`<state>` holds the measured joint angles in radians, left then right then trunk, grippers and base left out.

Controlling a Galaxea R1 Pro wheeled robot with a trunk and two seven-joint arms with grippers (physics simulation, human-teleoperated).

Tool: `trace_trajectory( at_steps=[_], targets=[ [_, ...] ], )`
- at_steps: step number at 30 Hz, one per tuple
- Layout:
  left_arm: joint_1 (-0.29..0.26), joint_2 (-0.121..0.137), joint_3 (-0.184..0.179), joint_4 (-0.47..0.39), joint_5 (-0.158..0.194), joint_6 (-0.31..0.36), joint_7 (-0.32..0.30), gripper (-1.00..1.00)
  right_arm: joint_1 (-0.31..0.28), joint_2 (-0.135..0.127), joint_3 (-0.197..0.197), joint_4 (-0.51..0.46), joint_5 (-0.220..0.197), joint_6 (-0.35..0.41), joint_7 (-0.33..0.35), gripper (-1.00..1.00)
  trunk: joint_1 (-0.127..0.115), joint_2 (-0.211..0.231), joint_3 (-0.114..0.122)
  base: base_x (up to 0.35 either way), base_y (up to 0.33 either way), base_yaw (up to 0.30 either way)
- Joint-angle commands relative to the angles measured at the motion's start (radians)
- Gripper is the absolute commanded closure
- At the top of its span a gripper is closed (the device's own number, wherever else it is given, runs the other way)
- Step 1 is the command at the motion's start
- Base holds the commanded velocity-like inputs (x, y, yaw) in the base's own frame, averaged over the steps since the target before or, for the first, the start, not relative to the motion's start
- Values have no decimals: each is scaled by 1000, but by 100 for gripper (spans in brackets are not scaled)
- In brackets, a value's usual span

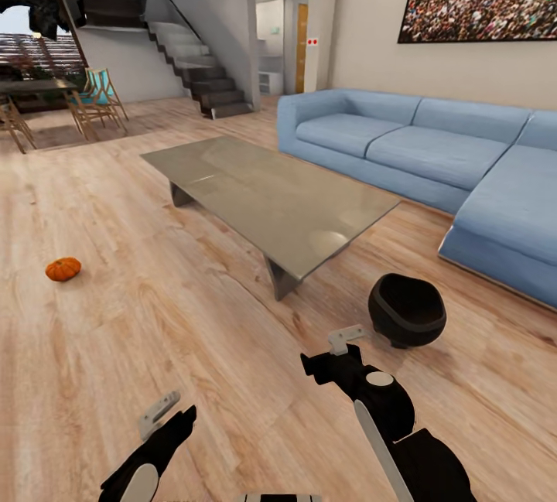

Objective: Place each of the two pumpkins and all three candles from the living room inside a cabinet in the living room (use any cabinet), then make sure every cabinet is closed, and position the cauldron so it is next to a table in the living room.

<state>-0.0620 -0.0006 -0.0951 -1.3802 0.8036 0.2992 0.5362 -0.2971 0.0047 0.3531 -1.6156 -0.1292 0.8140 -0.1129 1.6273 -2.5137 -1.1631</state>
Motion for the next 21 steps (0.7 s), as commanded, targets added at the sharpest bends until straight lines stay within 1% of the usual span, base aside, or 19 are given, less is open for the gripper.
trace_trajectory(
  at_steps=[1, 6, 9, 21],
  targets=[
    [-1, 1, 1, 0, 13, 2, 6, -100, 0, 0, 1, -1, -11, 4, -10, -100, 0, 0, 0, 0, 0, 257],
    [-1, 2, 3, 7, 22, 5, 6, -100, 0, -1, 1, -1, -10, 5, -11, -100, 0, 0, 5, 0, 0, 257],
    [-3, 1, 2, 19, 25, 6, 3, -100, 0, -2, 10, -1, -10, 4, -11, -100, 0, 0, 7, 0, 0, 257],
    [-5, 3, -5, 23, 27, 3, -5, -100, 0, -5, 11, -1, -10, 4, -10, -100, 0, 0, 18, 0, 0, 257]
  ],
)
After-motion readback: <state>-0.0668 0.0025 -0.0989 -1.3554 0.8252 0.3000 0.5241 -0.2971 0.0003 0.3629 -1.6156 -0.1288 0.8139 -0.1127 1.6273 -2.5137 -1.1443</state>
